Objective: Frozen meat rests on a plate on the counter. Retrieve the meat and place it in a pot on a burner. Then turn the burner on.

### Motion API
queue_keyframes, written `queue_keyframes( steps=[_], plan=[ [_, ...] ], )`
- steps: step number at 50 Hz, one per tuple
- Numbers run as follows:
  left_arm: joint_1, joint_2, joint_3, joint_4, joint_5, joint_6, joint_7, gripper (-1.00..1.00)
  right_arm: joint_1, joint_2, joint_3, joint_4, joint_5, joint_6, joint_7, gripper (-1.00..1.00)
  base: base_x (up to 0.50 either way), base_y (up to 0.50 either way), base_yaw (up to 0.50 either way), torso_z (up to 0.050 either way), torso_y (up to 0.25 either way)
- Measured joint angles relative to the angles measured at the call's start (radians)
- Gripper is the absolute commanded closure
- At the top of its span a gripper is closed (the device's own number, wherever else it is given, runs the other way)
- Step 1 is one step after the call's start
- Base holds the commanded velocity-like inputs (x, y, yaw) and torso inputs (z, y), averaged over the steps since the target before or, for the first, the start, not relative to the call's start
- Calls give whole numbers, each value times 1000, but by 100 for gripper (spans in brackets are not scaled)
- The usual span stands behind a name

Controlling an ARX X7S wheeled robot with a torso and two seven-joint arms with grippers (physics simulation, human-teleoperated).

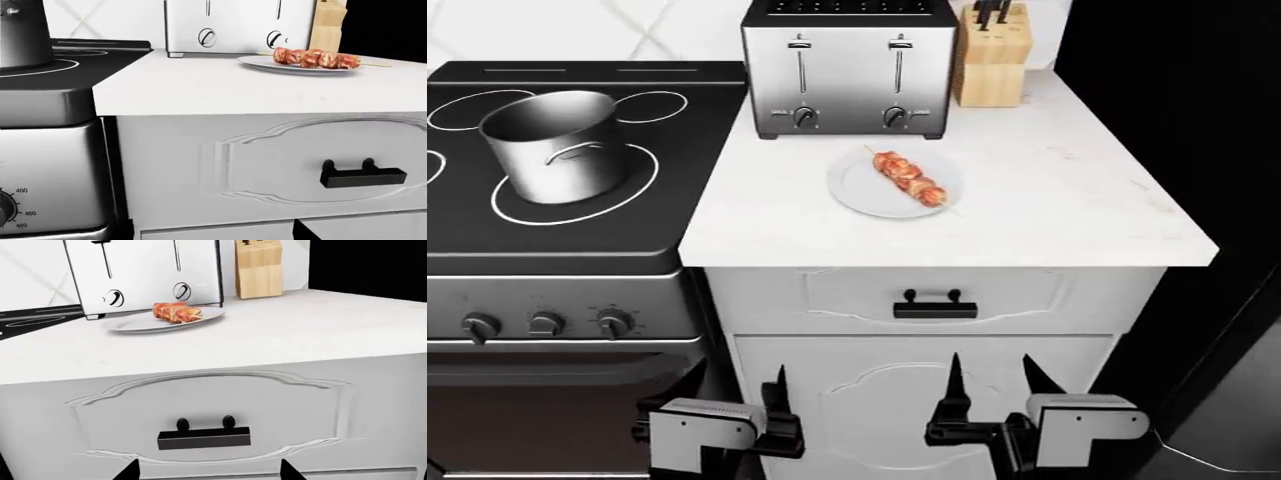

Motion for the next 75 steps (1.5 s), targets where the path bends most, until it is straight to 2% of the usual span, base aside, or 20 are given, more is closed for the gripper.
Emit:
queue_keyframes(
  steps=[5,10,15,21,28,36,43,49,59,75],
  plan=[
    [1,0,6,16,-9,-18,-7,-100,4,10,2,-12,-4,9,14,-100,0,-152,0,35,0],
    [-5,-18,5,83,-23,-120,-28,-100,8,28,-5,-77,-5,84,34,-100,0,0,0,0,0],
    [-34,-46,0,221,-63,-317,-50,-100,30,58,-3,-217,29,252,58,-100,0,0,0,0,0],
    [-136,-80,-56,432,-190,-658,-73,-100,128,98,49,-426,155,568,95,-100,0,0,0,0,0],
    [-354,-100,-181,613,-417,-1081,-132,-100,353,114,181,-604,387,991,159,-100,0,0,0,0,0],
    [-638,-188,-271,583,-908,-1340,-452,-100,650,193,255,-584,873,1277,465,-100,0,0,0,0,0],
    [-836,-266,-277,511,-1242,-1424,-701,-100,856,263,233,-507,1204,1371,697,-100,0,0,0,0,0],
    [-939,-309,-276,480,-1377,-1451,-797,-100,977,304,205,-459,1377,1400,808,-100,290,0,0,0,0],
    [-1011,-345,-268,461,-1427,-1459,-829,-100,1075,341,182,-422,1487,1417,864,-100,500,-1,0,0,0],
    [-1058,-378,-240,456,-1475,-1441,-865,-100,1111,367,158,-407,1507,1407,851,-100,500,-1,0,0,1]
  ],
)
